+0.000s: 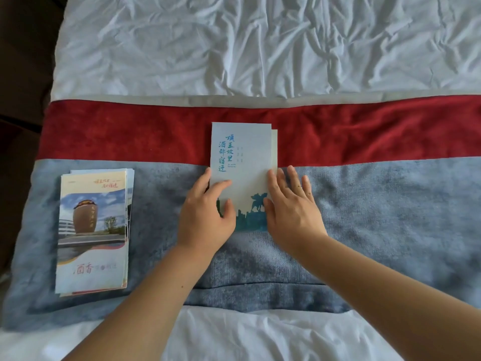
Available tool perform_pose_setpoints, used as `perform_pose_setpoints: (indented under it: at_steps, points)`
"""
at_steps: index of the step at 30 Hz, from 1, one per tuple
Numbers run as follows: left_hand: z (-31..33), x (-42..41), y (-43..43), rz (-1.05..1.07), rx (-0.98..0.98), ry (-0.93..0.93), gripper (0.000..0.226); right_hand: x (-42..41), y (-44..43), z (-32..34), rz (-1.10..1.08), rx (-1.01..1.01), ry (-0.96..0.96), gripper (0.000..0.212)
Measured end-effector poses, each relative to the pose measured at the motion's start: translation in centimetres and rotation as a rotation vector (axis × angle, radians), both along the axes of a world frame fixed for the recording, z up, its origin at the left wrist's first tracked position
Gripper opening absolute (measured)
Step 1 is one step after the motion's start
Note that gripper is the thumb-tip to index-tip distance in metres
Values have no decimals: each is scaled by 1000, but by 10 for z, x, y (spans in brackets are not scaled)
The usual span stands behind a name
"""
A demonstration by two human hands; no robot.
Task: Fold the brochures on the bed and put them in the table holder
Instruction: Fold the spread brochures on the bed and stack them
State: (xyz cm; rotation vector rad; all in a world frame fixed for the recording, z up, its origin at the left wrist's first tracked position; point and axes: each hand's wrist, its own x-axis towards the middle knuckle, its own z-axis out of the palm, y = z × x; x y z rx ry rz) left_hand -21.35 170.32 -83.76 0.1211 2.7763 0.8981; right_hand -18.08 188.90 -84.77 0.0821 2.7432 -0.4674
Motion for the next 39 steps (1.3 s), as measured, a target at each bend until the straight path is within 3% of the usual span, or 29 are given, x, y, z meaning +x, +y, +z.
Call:
perform_pose_setpoints:
  at_steps: [5, 11, 14, 18, 24, 29, 39]
  points:
    - [-4, -1, 10, -5, -22, 2, 55, 0, -1, 0, -2, -7, -29, 64]
    - [0, -42, 14, 281, 179, -119, 63, -16, -3, 10, -242, -251, -44, 75]
    - [1, -53, 24, 180, 57, -65, 55, -25, -7, 8, -234, -234, -38, 75]
    - [-3, -44, 29, 33, -110, -81, 61, -18, -16, 1, -158, -161, -44, 67]
    - [-1, -39, 28, 74, -104, -60, 58, -16, -34, 5, -251, -322, 14, 57]
    - [15, -35, -12, 179, -107, -21, 60, -15, -73, 18, -251, -421, 77, 60]
    - [53, 1, -153, 332, -228, 9, 55, 6, -207, 42, -67, -593, -1, 58]
